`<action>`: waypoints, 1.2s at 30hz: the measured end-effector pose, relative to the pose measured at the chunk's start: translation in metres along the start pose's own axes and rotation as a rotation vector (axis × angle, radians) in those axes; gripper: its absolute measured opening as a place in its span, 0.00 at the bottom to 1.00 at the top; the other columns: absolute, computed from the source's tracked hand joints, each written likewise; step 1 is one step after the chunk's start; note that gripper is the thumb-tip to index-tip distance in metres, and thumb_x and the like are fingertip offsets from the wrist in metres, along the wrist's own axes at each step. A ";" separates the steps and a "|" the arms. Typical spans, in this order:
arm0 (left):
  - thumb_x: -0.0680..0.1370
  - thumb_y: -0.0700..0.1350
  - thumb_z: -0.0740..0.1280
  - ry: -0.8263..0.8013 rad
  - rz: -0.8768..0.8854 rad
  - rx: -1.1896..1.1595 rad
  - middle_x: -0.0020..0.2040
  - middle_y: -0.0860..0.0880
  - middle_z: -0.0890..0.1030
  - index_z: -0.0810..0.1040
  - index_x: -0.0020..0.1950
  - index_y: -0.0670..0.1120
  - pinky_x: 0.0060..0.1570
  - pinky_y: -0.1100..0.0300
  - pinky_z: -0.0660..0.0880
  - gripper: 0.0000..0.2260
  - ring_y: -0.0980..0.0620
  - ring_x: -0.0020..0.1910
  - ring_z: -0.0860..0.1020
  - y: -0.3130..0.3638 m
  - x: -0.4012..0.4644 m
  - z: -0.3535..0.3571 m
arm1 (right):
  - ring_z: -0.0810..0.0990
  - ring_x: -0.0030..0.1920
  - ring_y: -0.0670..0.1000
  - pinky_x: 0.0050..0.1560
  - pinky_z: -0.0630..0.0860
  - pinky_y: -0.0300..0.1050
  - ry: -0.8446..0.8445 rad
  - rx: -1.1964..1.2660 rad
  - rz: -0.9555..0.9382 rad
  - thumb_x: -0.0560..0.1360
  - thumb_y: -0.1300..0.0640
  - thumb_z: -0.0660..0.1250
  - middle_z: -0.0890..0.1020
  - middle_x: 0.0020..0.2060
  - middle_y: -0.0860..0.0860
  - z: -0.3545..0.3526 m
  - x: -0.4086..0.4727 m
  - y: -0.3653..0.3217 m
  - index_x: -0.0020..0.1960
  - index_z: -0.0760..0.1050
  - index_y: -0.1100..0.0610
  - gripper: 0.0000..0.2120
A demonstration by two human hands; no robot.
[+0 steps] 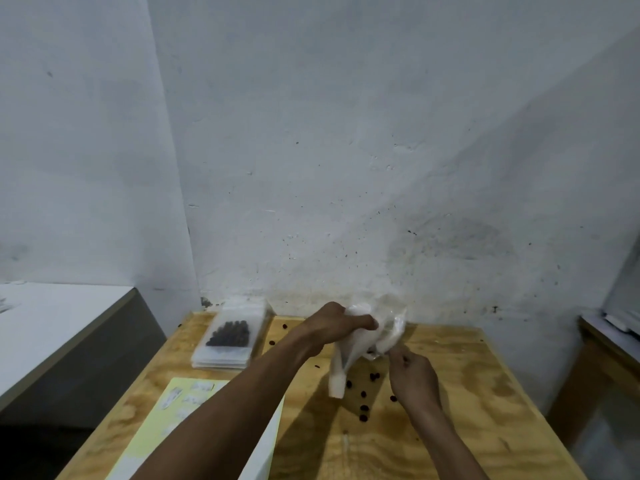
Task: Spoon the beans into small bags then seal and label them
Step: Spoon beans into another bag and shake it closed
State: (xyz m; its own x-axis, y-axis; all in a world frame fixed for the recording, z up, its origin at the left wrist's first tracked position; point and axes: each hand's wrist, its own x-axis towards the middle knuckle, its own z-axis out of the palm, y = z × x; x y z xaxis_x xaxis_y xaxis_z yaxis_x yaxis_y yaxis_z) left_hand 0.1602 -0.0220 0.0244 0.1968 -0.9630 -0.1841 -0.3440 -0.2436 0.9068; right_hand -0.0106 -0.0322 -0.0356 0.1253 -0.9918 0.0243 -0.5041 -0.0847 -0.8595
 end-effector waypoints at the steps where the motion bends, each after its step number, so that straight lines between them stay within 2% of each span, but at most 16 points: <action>1: 0.72 0.53 0.77 -0.004 -0.011 -0.068 0.48 0.47 0.84 0.84 0.50 0.41 0.40 0.61 0.76 0.17 0.50 0.46 0.82 -0.001 -0.001 -0.003 | 0.70 0.28 0.52 0.34 0.68 0.46 -0.013 0.031 0.013 0.83 0.53 0.59 0.71 0.25 0.51 0.000 0.000 0.001 0.32 0.70 0.57 0.21; 2: 0.73 0.52 0.76 -0.020 -0.022 -0.125 0.48 0.46 0.85 0.84 0.50 0.39 0.41 0.61 0.77 0.17 0.48 0.47 0.83 -0.001 -0.004 -0.005 | 0.69 0.28 0.52 0.34 0.66 0.46 -0.024 0.066 0.027 0.82 0.54 0.59 0.70 0.25 0.51 0.001 -0.001 0.001 0.31 0.69 0.57 0.21; 4: 0.74 0.51 0.76 -0.092 -0.026 -0.164 0.50 0.45 0.86 0.84 0.52 0.38 0.48 0.58 0.80 0.17 0.46 0.50 0.85 -0.003 -0.007 -0.010 | 0.67 0.27 0.51 0.33 0.64 0.45 -0.043 0.149 0.071 0.82 0.55 0.59 0.69 0.25 0.50 0.001 -0.001 -0.001 0.32 0.68 0.57 0.19; 5: 0.74 0.51 0.75 -0.122 -0.019 -0.148 0.48 0.46 0.87 0.84 0.51 0.38 0.46 0.59 0.79 0.16 0.48 0.48 0.85 -0.004 -0.009 -0.012 | 0.66 0.26 0.51 0.31 0.63 0.44 -0.047 0.187 0.097 0.81 0.55 0.58 0.68 0.25 0.51 0.000 -0.001 -0.003 0.32 0.68 0.57 0.19; 7: 0.76 0.49 0.74 -0.152 -0.001 -0.091 0.36 0.52 0.84 0.82 0.42 0.42 0.37 0.64 0.74 0.11 0.55 0.35 0.82 -0.005 -0.012 -0.020 | 0.63 0.24 0.50 0.27 0.60 0.39 -0.050 0.229 0.129 0.81 0.53 0.58 0.67 0.25 0.52 -0.002 0.000 -0.005 0.33 0.67 0.57 0.19; 9: 0.75 0.51 0.74 -0.133 0.038 -0.009 0.29 0.53 0.77 0.77 0.34 0.44 0.35 0.62 0.69 0.14 0.55 0.28 0.74 -0.006 -0.015 -0.033 | 0.61 0.24 0.50 0.27 0.57 0.39 -0.045 0.225 0.125 0.81 0.52 0.58 0.65 0.25 0.52 -0.007 0.001 -0.007 0.33 0.66 0.57 0.19; 11: 0.73 0.53 0.74 -0.128 0.075 0.120 0.35 0.49 0.79 0.81 0.39 0.43 0.41 0.58 0.70 0.14 0.52 0.33 0.76 -0.006 -0.016 -0.047 | 0.59 0.24 0.49 0.29 0.56 0.40 -0.033 0.222 0.111 0.81 0.53 0.58 0.64 0.25 0.52 -0.015 0.003 -0.009 0.33 0.65 0.56 0.18; 13: 0.75 0.49 0.73 -0.162 0.098 0.219 0.48 0.49 0.86 0.85 0.53 0.44 0.46 0.63 0.74 0.11 0.55 0.42 0.82 -0.006 -0.021 -0.057 | 0.59 0.24 0.49 0.29 0.56 0.40 -0.025 0.233 0.092 0.81 0.53 0.59 0.63 0.26 0.52 -0.025 0.004 -0.011 0.34 0.65 0.56 0.18; 14: 0.76 0.48 0.73 -0.166 0.096 0.254 0.52 0.51 0.86 0.84 0.58 0.46 0.46 0.65 0.74 0.13 0.56 0.46 0.82 -0.008 -0.022 -0.061 | 0.59 0.24 0.49 0.30 0.56 0.41 -0.022 0.235 0.081 0.81 0.54 0.59 0.62 0.27 0.52 -0.030 0.004 -0.012 0.33 0.65 0.56 0.18; 18: 0.74 0.50 0.75 -0.197 0.122 0.361 0.59 0.55 0.81 0.78 0.66 0.48 0.53 0.63 0.74 0.21 0.52 0.58 0.79 -0.013 -0.027 -0.067 | 0.59 0.21 0.48 0.26 0.55 0.38 0.014 0.206 0.031 0.81 0.54 0.61 0.63 0.25 0.51 -0.054 0.004 -0.026 0.31 0.64 0.56 0.20; 21: 0.74 0.48 0.76 -0.216 0.126 0.323 0.60 0.56 0.80 0.76 0.70 0.49 0.51 0.67 0.72 0.24 0.53 0.59 0.78 -0.019 -0.028 -0.068 | 0.59 0.22 0.49 0.24 0.54 0.38 0.049 0.165 -0.045 0.80 0.54 0.61 0.64 0.26 0.54 -0.074 0.005 -0.045 0.32 0.62 0.56 0.18; 26: 0.73 0.49 0.77 -0.171 0.149 0.249 0.62 0.50 0.83 0.80 0.67 0.48 0.60 0.59 0.74 0.23 0.51 0.60 0.79 -0.022 -0.026 -0.065 | 0.61 0.27 0.50 0.31 0.57 0.44 -0.040 -0.002 -0.303 0.78 0.54 0.62 0.63 0.28 0.55 -0.083 0.001 -0.086 0.32 0.63 0.56 0.18; 29: 0.72 0.52 0.77 -0.175 0.164 0.218 0.60 0.49 0.83 0.80 0.65 0.48 0.57 0.60 0.75 0.23 0.51 0.58 0.80 -0.022 -0.025 -0.065 | 0.58 0.26 0.46 0.28 0.56 0.42 -0.055 -0.158 -0.441 0.76 0.55 0.63 0.62 0.26 0.53 -0.074 -0.002 -0.101 0.30 0.63 0.57 0.18; 31: 0.74 0.50 0.75 -0.179 0.152 0.190 0.59 0.50 0.84 0.80 0.66 0.48 0.52 0.63 0.75 0.21 0.53 0.56 0.81 -0.024 -0.026 -0.068 | 0.61 0.26 0.47 0.28 0.57 0.42 0.000 -0.154 -0.456 0.76 0.55 0.64 0.65 0.26 0.58 -0.073 0.001 -0.103 0.29 0.66 0.63 0.19; 33: 0.73 0.49 0.75 -0.176 0.134 0.099 0.56 0.51 0.85 0.82 0.62 0.47 0.53 0.61 0.75 0.19 0.51 0.55 0.82 -0.030 -0.023 -0.072 | 0.65 0.28 0.50 0.30 0.59 0.46 0.084 -0.141 -0.425 0.77 0.55 0.64 0.69 0.27 0.61 -0.075 0.007 -0.098 0.30 0.68 0.64 0.20; 36: 0.70 0.50 0.75 -0.170 0.120 -0.089 0.48 0.48 0.86 0.84 0.54 0.43 0.49 0.56 0.77 0.16 0.48 0.48 0.83 -0.034 -0.022 -0.076 | 0.63 0.27 0.51 0.31 0.58 0.47 0.094 -0.194 -0.401 0.77 0.54 0.65 0.66 0.25 0.55 -0.064 0.009 -0.083 0.28 0.65 0.58 0.20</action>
State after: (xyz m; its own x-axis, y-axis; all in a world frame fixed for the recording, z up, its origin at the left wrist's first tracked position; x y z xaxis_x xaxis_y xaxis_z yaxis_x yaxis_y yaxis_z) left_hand 0.2375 0.0166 0.0261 -0.0009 -0.9919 -0.1272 -0.2723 -0.1222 0.9544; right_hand -0.0223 -0.0403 0.0687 0.2699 -0.8806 0.3894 -0.5832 -0.4714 -0.6616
